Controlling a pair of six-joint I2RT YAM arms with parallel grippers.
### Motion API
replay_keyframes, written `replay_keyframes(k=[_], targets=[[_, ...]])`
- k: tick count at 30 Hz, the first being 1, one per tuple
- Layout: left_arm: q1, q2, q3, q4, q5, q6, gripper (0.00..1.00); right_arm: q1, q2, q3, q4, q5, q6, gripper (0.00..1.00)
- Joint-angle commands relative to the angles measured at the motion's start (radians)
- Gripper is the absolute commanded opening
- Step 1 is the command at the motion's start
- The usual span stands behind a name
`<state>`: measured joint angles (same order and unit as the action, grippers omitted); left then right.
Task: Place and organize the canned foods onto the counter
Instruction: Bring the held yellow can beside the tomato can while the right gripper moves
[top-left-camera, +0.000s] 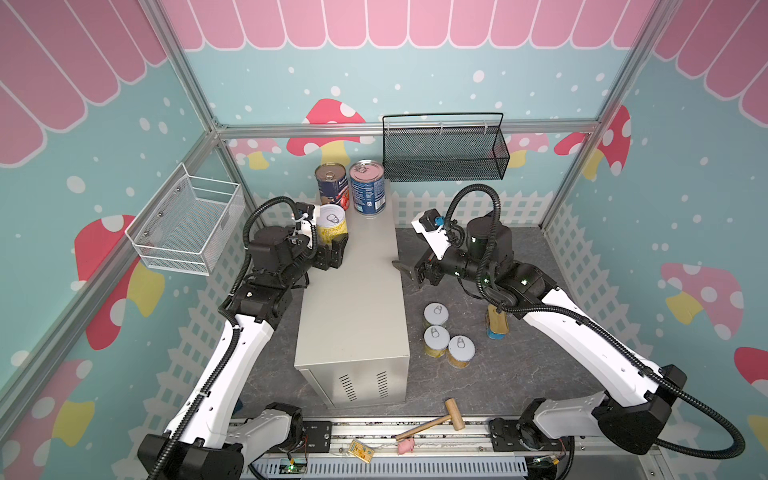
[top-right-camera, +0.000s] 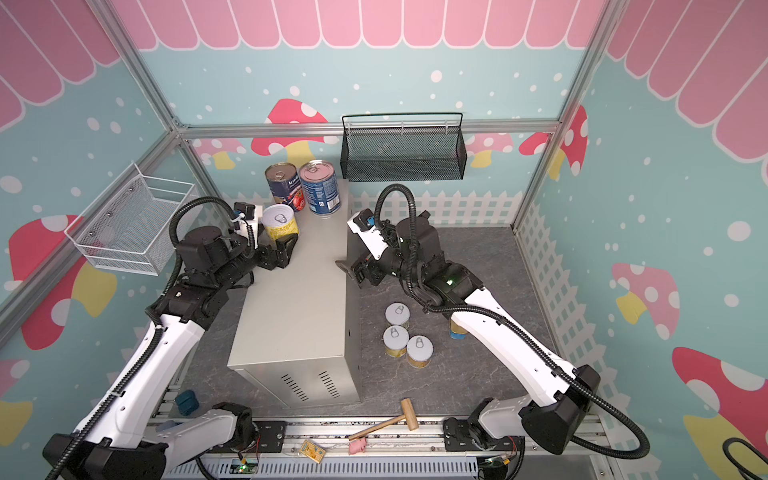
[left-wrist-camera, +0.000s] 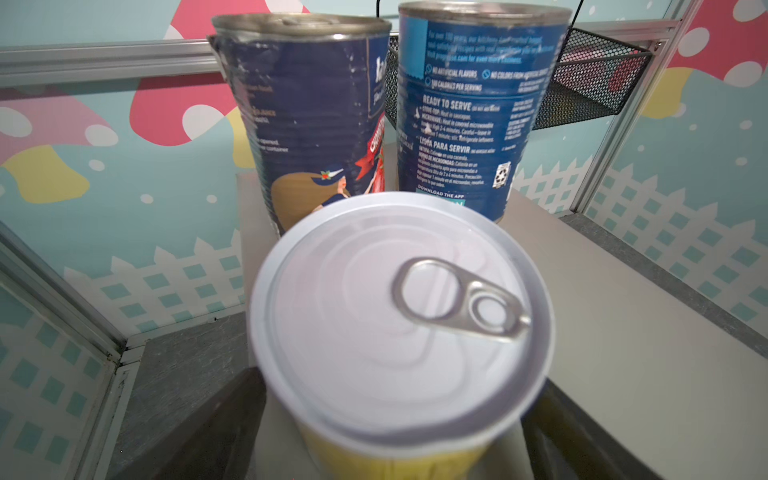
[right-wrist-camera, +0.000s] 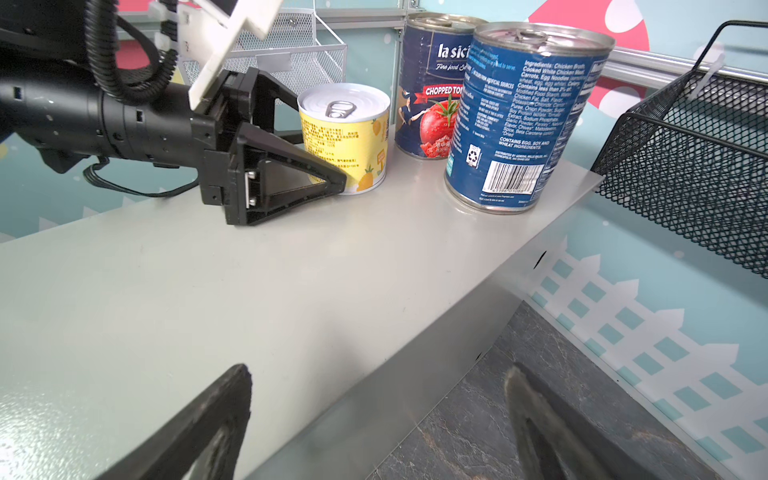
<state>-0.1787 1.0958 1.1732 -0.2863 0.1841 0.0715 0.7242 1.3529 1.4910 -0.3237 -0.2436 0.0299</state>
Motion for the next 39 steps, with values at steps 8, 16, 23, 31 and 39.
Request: replay_keyframes(k=[8, 16, 23, 31, 39], targets=[[0.061, -0.038, -0.082, -0.056, 0.099, 0.065, 0.91, 0.014, 0.051, 0.117, -0.039, -0.026, -0.015, 0.96], [0.135, 0.002, -0.070, -0.036, 0.328, 0.129, 0.91, 0.021, 0.075, 0.164, -0.070, -0.005, -0.007, 0.96], [0.167, 0.050, -0.011, -0.095, 0.390, 0.188, 0.92, 0.034, 0.114, 0.228, -0.118, 0.008, -0.005, 0.96], [0.185, 0.119, 0.065, -0.145, 0.433, 0.238, 0.90, 0.058, 0.130, 0.256, -0.138, 0.030, -0.007, 0.96], [0.229, 0.171, 0.120, -0.166, 0.570, 0.249, 0.86, 0.067, 0.123, 0.247, -0.141, 0.052, -0.008, 0.96]])
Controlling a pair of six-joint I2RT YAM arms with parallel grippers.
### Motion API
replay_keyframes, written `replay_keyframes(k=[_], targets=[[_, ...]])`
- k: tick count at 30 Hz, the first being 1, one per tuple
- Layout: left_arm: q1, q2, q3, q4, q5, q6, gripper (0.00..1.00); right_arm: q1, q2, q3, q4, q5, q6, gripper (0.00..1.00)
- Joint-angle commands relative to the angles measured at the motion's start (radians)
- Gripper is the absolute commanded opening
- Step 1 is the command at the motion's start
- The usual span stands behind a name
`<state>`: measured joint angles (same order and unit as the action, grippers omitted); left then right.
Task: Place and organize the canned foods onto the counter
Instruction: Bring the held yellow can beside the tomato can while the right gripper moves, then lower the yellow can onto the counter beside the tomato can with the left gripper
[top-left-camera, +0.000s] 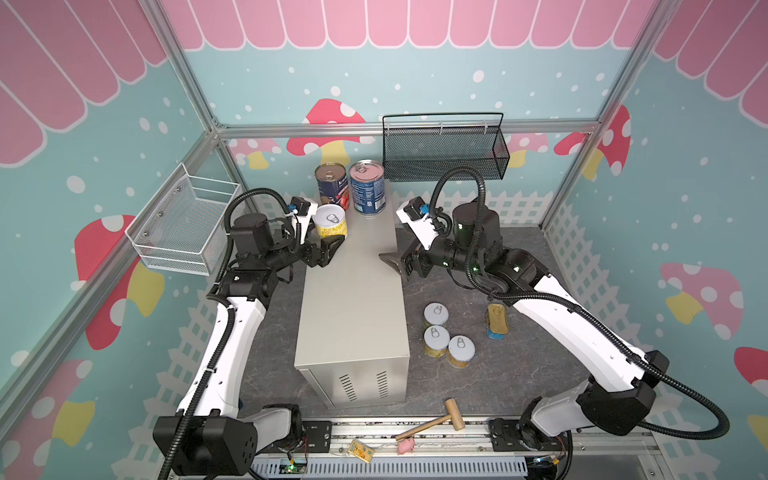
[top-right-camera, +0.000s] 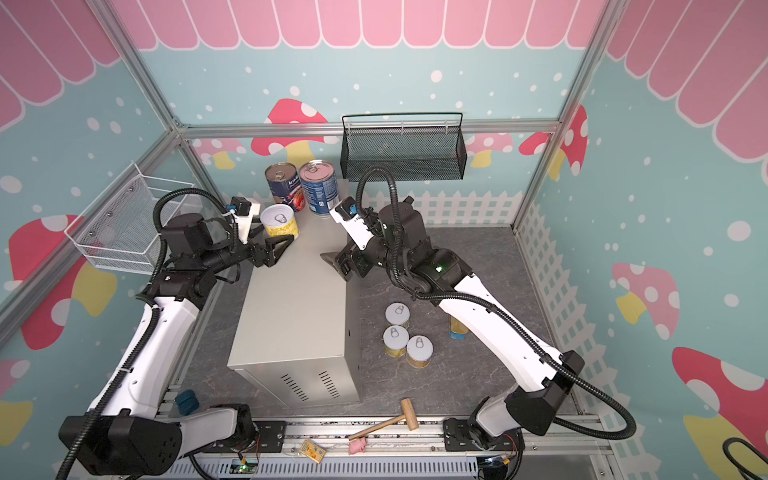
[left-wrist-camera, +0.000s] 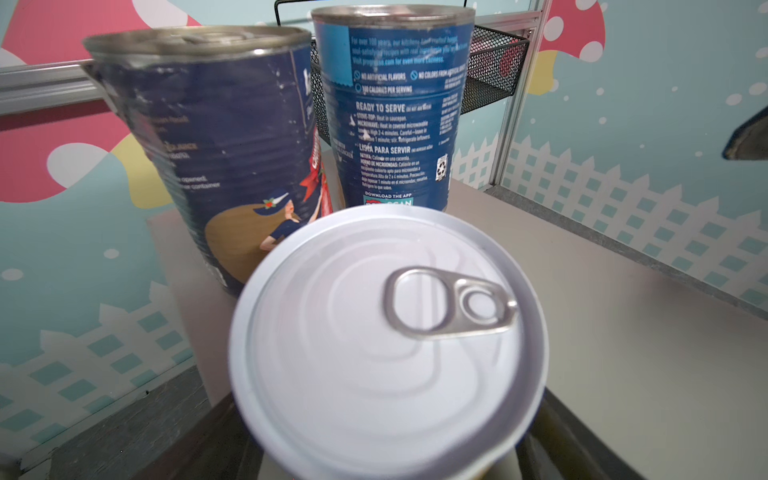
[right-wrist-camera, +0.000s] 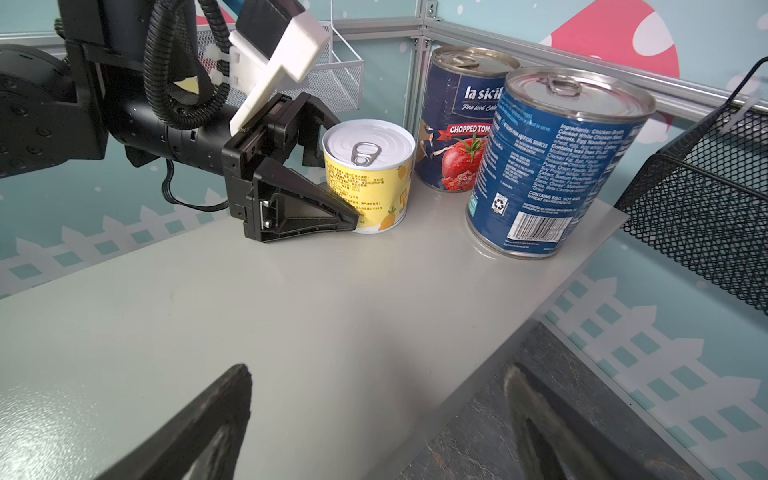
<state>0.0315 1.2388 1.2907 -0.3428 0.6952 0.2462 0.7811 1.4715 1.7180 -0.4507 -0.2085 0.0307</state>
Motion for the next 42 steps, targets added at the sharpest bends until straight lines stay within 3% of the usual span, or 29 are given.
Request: replay_keyframes(k=[1, 14, 42], targets=[[0.022, 0.032, 0.008, -0.111, 0.069, 0.075, 0.85, 0.010, 0.003, 0.019, -0.013, 0.021, -0.010, 0.96], [0.026, 0.060, 0.022, -0.098, 0.074, 0.068, 0.76, 0.018, 0.015, 0.031, -0.006, 0.006, -0.015, 0.96], [0.034, 0.103, 0.015, 0.004, 0.021, -0.006, 0.75, 0.037, 0.035, 0.029, 0.002, 0.019, -0.010, 0.96]])
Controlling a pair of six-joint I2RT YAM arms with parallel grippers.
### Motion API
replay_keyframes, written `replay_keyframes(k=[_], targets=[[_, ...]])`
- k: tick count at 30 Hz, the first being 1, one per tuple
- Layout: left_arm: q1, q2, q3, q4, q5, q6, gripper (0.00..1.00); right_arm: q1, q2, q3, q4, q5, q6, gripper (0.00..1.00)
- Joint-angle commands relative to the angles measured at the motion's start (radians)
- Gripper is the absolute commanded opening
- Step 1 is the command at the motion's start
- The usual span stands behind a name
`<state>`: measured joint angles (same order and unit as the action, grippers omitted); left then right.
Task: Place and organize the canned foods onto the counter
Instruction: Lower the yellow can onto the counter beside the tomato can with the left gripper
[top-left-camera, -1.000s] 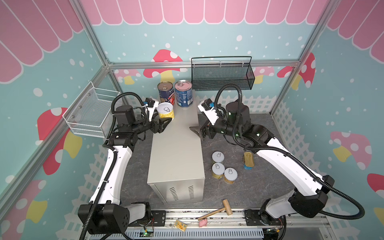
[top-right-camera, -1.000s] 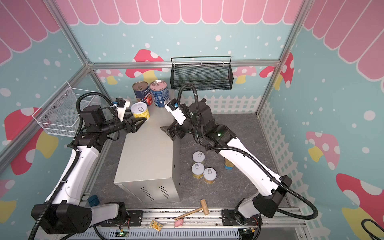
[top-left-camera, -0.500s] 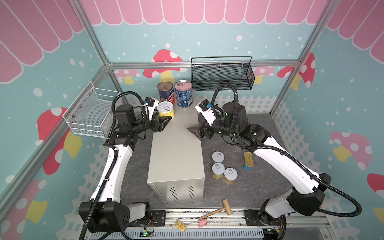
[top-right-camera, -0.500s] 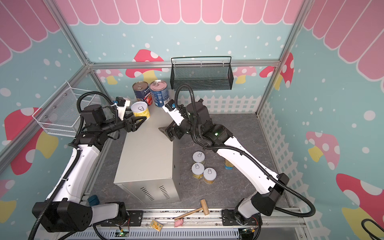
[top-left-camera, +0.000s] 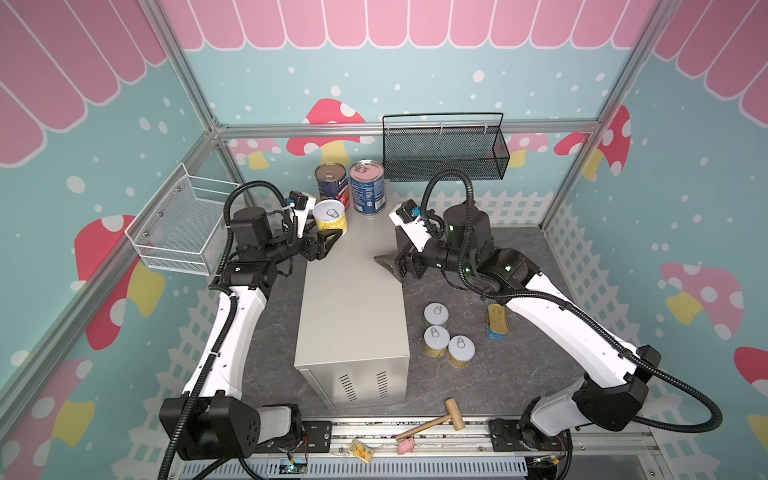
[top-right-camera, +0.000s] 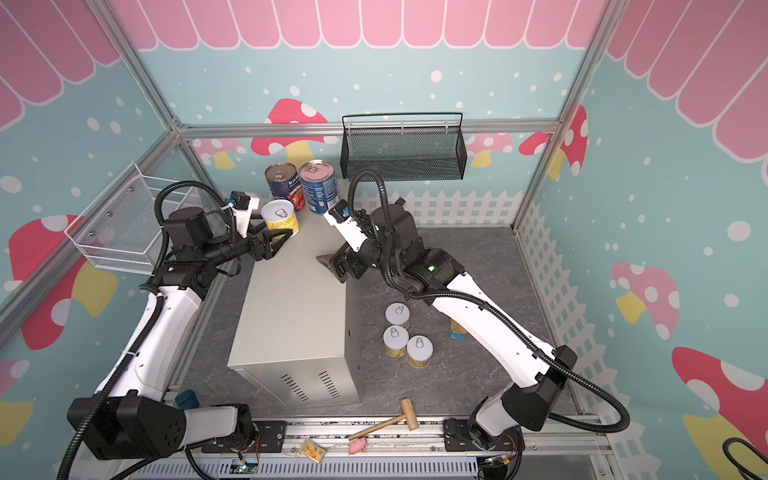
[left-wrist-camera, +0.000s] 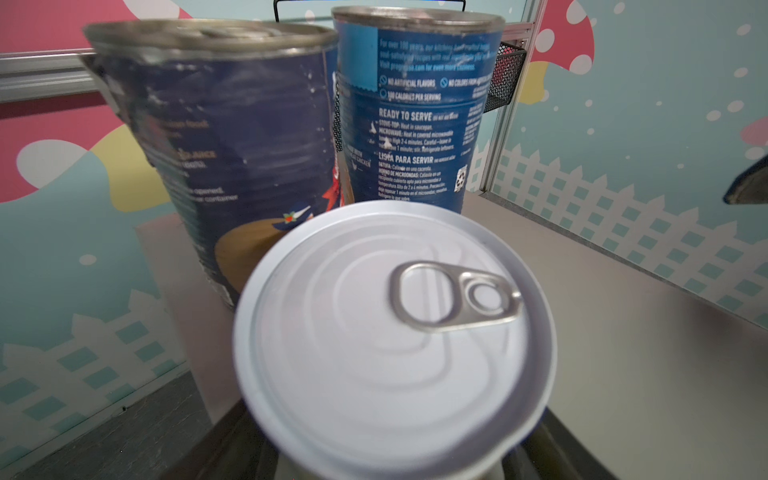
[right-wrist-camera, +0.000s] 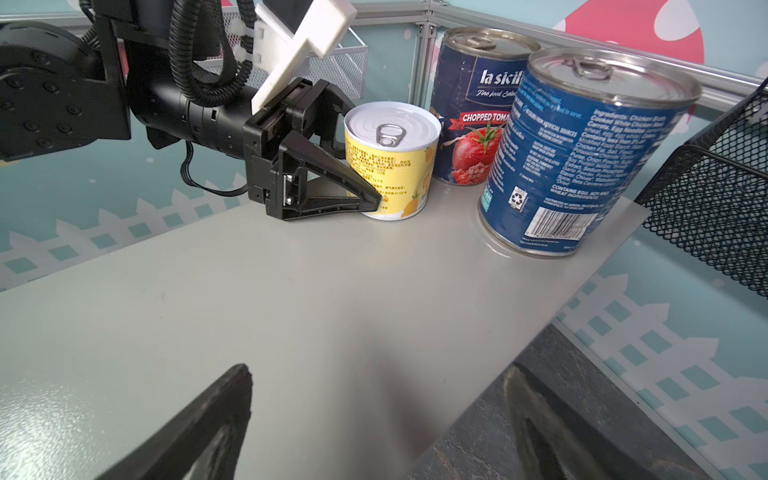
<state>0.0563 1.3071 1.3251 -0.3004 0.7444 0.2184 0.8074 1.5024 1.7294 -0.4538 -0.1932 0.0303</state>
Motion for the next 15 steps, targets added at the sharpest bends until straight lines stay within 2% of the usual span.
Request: replay_keyframes(k=[1, 15], targets=[[0.009, 0.036, -0.018, -0.037, -0.022, 0.019, 0.75, 0.012, 0.002, 0.015, 0.004, 0.005, -0.011, 0.96], [0.002, 0.063, -0.007, -0.032, 0.000, -0.015, 0.74, 0.014, -0.028, -0.020, 0.014, 0.017, -0.013, 0.96]])
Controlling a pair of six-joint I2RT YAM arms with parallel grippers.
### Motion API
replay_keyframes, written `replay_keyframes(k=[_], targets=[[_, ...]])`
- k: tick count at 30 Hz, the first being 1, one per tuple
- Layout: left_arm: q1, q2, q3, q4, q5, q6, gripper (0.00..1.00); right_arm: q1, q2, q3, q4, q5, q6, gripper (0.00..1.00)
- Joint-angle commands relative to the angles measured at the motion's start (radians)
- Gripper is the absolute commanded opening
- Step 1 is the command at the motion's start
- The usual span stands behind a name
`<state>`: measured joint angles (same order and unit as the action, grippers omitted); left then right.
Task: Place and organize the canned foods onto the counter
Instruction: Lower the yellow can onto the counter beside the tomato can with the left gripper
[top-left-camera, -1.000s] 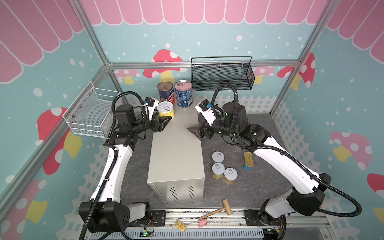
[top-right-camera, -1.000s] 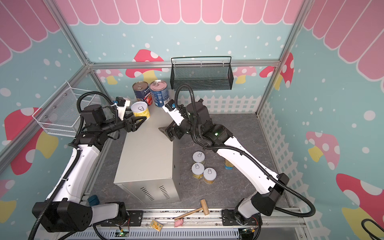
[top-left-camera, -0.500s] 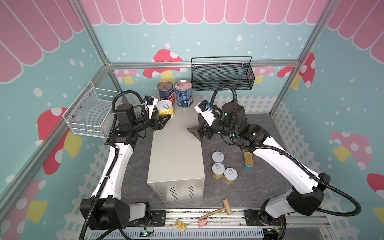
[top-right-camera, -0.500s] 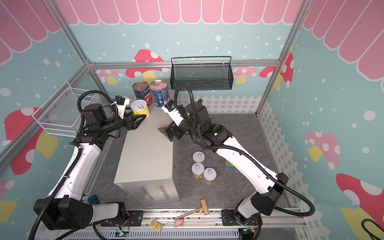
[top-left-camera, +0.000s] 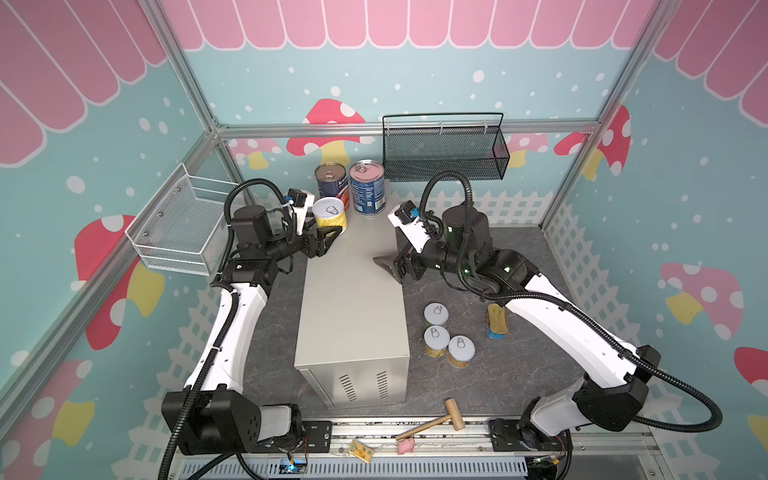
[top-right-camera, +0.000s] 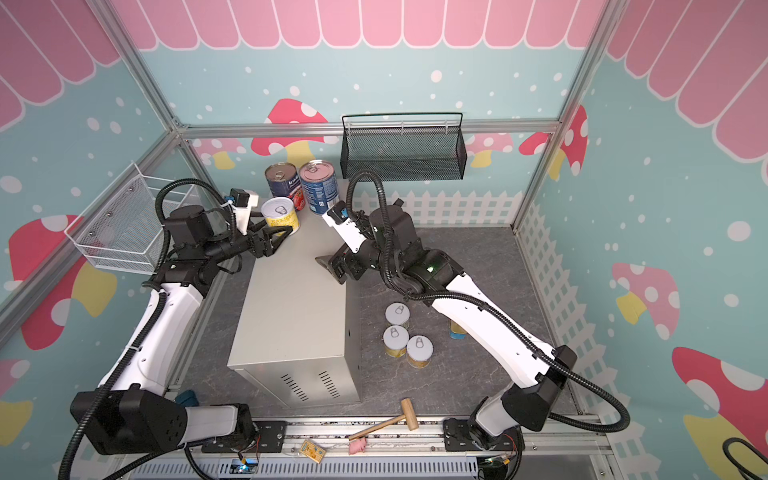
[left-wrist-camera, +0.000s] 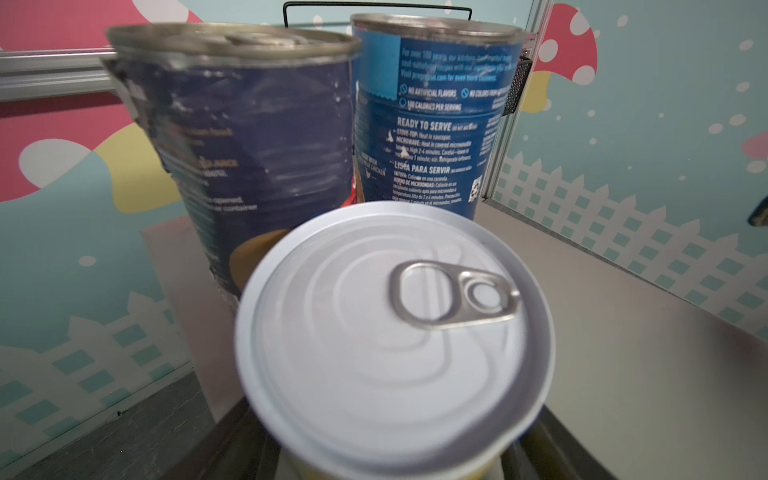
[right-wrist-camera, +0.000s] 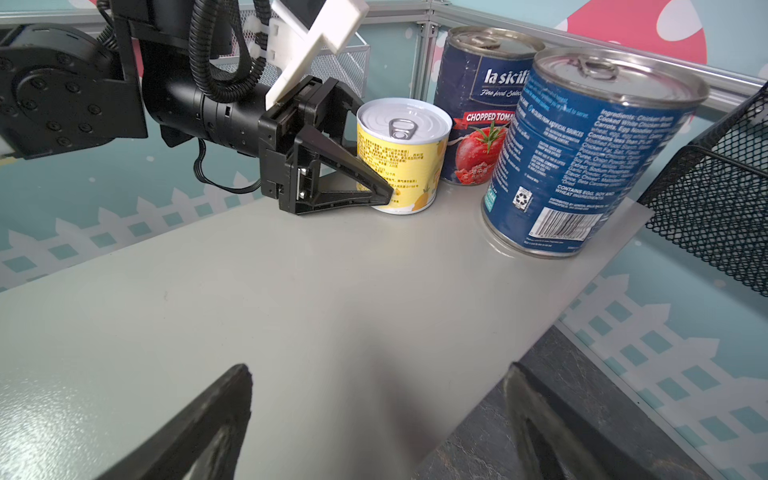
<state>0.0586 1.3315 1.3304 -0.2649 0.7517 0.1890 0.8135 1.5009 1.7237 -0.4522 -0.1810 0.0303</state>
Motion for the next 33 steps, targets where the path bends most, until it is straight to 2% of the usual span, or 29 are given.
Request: replay_keyframes(k=[1, 14, 33], targets=[[0.000, 0.040, -0.013, -0.069, -0.010, 0.018, 0.74, 0.008, -0.026, -0.015, 0.013, 0.006, -0.014, 0.96], [-0.035, 0.025, -0.025, -0.114, -0.085, 0.067, 0.77, 0.008, -0.031, -0.026, 0.021, 0.003, -0.020, 0.96], [-0.050, 0.008, -0.043, -0.121, -0.113, 0.075, 0.79, 0.009, -0.039, -0.038, 0.024, 0.003, -0.021, 0.96]])
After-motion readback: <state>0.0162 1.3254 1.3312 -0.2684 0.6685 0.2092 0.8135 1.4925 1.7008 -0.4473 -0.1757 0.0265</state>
